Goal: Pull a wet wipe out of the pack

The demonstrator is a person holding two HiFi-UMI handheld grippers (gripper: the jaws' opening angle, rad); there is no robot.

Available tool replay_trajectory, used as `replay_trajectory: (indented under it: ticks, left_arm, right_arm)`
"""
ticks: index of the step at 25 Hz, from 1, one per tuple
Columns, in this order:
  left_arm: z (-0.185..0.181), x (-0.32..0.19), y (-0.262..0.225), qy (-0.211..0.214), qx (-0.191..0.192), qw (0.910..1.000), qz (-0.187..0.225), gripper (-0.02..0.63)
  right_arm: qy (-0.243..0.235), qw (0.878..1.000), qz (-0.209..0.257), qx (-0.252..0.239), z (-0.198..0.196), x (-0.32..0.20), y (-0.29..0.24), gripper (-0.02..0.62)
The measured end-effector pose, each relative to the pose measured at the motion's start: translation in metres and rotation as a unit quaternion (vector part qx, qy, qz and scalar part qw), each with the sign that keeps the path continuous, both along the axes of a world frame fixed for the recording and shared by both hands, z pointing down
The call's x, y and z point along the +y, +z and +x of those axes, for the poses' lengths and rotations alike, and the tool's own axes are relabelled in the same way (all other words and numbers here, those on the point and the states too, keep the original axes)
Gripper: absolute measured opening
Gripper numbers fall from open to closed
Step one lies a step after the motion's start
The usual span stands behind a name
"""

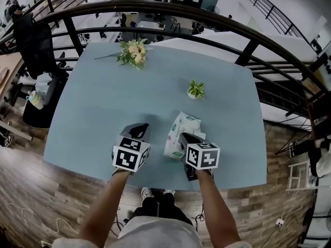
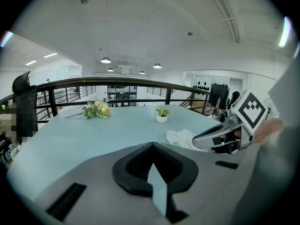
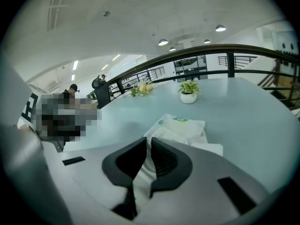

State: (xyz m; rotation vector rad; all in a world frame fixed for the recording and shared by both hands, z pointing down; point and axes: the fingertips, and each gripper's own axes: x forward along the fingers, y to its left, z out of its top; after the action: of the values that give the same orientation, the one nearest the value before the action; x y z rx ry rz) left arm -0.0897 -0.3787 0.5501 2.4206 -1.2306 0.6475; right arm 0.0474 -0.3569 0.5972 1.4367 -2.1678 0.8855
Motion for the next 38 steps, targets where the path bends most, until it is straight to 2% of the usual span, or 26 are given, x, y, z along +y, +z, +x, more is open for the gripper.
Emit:
replay_trajectory:
  ticks: [7, 38]
  left_arm:
    - [0.004, 0.000, -0.003, -0.004, -0.002, 1.0000, 0.002, -0.007]
    - [0.028, -0.006, -0.053, 0.012, -0.018, 0.9987, 0.046, -0.007]
  right_arm:
    - [-0.005, 1.000, -0.004, 0.003, 0.002, -0.001, 0.002, 0.008]
    - [-0.012, 0.999, 0.044, 0.001, 0.022, -0.007, -0.046, 0.005]
